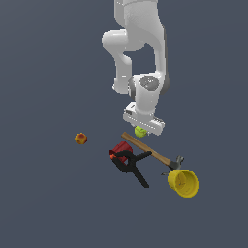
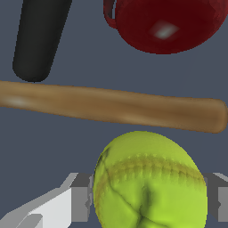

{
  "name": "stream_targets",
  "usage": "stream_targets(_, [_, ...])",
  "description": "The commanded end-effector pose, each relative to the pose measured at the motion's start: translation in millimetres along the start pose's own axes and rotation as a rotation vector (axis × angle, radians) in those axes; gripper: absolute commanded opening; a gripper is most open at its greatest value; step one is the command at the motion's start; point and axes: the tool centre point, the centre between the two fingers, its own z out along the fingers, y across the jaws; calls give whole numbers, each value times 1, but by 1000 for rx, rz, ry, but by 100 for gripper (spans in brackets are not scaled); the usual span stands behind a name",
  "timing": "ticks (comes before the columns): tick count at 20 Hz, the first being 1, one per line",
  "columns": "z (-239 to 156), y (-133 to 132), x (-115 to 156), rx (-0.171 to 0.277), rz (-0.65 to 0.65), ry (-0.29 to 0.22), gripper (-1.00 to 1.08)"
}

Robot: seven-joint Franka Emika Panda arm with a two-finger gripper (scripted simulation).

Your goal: Pick up a designated object from a clutter of objects.

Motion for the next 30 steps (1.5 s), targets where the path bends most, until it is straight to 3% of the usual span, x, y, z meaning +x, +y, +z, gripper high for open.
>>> stream_targets(1, [-14, -4, 1, 1, 0, 1, -100])
stream_targets(30, [-271, -77, 20, 1, 0, 0, -100])
